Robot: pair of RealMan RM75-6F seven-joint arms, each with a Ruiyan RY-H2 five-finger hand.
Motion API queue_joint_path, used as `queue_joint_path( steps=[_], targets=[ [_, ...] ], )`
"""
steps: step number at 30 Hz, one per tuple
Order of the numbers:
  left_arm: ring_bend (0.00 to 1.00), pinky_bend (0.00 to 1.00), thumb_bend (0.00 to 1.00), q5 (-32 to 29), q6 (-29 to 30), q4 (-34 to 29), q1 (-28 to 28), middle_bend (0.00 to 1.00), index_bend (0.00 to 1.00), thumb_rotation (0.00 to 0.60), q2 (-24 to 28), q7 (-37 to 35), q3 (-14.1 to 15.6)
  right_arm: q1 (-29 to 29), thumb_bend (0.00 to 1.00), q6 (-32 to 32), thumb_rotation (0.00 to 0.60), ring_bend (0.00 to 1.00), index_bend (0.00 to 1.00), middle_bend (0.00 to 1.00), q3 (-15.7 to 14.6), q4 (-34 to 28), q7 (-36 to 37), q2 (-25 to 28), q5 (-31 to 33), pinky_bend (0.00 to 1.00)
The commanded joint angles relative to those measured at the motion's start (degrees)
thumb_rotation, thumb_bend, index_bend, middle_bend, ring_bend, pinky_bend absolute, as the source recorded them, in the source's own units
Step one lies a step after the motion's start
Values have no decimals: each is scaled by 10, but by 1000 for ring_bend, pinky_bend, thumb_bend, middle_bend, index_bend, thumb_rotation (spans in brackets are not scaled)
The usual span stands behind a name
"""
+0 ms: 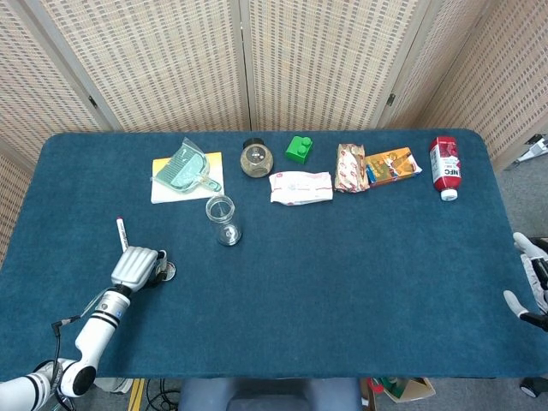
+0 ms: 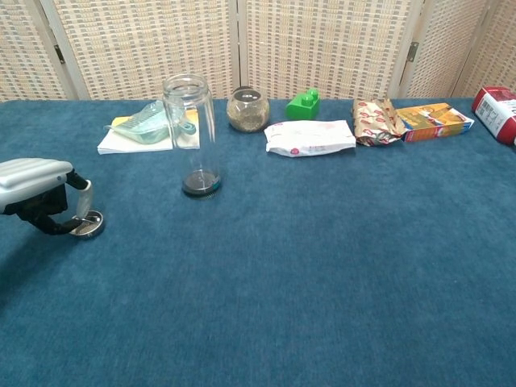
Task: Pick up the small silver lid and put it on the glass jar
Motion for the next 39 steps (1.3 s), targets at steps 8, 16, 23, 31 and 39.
queue_joint_path(
  steps=[8,16,23,31,39],
  targets=[
    [955,1000,475,-2,1,-3,-3,1000,598,600,-1,0,3,-1,305,1,600,79,20,194,0,0,1,-1,1,235],
    [967,1000,498,-4,0,-5,-4,1000,624,600,-3,-11,3,-3,305,3,600,79,20,193,0,1,2,-1,2,234],
    [978,1000,515,-1,6,-11,-5,1000,641,600,2,-22,-1,-5,305,5,600,79,20,193,0,2,4,-1,4,235],
    [981,1000,515,3,15,-50,-6,1000,647,600,29,-31,-7,-5,306,6,600,79,20,194,1,2,5,-2,2,234],
    [982,1000,515,4,35,-139,-9,1000,642,600,95,-16,-25,-4,305,8,600,79,20,194,2,0,4,-1,0,235]
  ],
)
